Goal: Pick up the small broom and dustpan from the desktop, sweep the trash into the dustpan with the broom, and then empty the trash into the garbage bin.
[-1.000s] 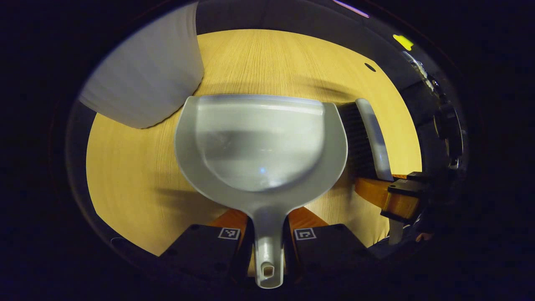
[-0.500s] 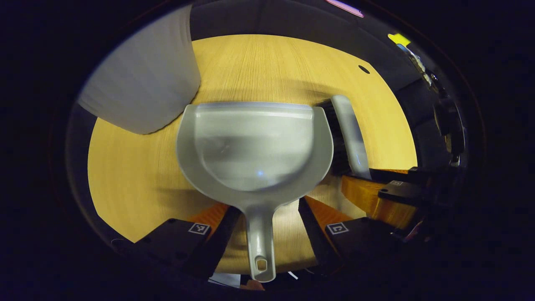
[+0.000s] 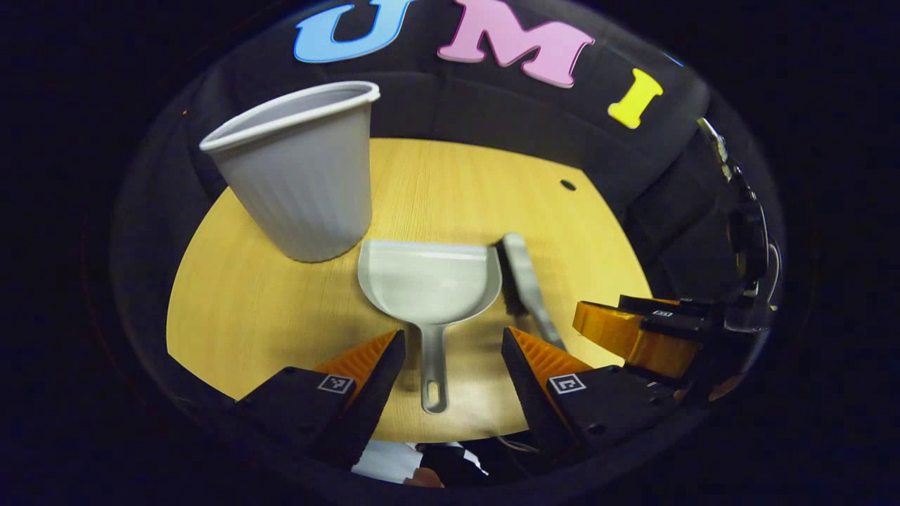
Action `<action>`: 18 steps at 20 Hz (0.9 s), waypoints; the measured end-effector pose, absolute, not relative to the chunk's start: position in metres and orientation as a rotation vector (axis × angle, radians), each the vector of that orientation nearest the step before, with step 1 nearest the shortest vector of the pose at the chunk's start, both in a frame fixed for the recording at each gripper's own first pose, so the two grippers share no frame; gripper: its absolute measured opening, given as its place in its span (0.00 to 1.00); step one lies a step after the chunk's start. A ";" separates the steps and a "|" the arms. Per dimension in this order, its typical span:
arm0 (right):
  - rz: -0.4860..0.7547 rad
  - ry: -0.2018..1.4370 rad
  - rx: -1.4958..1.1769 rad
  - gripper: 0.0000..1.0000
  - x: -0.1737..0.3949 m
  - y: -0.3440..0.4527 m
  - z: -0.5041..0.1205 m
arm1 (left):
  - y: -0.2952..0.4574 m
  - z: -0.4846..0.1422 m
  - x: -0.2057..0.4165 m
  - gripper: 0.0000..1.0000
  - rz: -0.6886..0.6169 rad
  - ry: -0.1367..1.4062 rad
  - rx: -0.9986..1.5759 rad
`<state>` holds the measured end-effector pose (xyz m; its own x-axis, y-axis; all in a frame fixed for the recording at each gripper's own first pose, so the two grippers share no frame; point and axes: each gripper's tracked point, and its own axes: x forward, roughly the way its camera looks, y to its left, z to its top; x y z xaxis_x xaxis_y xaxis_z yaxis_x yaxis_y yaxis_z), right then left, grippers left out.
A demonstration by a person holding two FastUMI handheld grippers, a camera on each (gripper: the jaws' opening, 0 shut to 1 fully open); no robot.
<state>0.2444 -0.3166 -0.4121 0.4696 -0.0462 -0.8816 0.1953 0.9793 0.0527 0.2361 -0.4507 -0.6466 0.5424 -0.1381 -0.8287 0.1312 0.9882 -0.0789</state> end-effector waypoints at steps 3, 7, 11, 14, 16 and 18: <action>-0.151 0.793 0.022 0.98 0.232 -0.311 -0.337 | -0.439 -0.586 0.209 0.83 -0.198 0.684 0.022; -0.147 0.428 0.016 0.98 0.232 -0.284 -0.254 | -0.444 -0.559 0.169 0.82 -0.214 0.330 0.116; -0.080 0.225 -0.052 0.97 0.228 -0.259 -0.200 | -0.452 -0.547 0.154 0.81 -0.168 0.201 0.123; -0.037 0.150 -0.078 0.97 0.222 -0.250 -0.182 | -0.449 -0.536 0.140 0.80 -0.137 0.147 0.114; -0.021 0.131 -0.051 0.97 0.226 -0.246 -0.180 | -0.450 -0.533 0.136 0.80 -0.108 0.146 0.113; -0.019 0.122 -0.023 0.96 0.233 -0.247 -0.181 | -0.447 -0.527 0.129 0.80 -0.092 0.146 0.105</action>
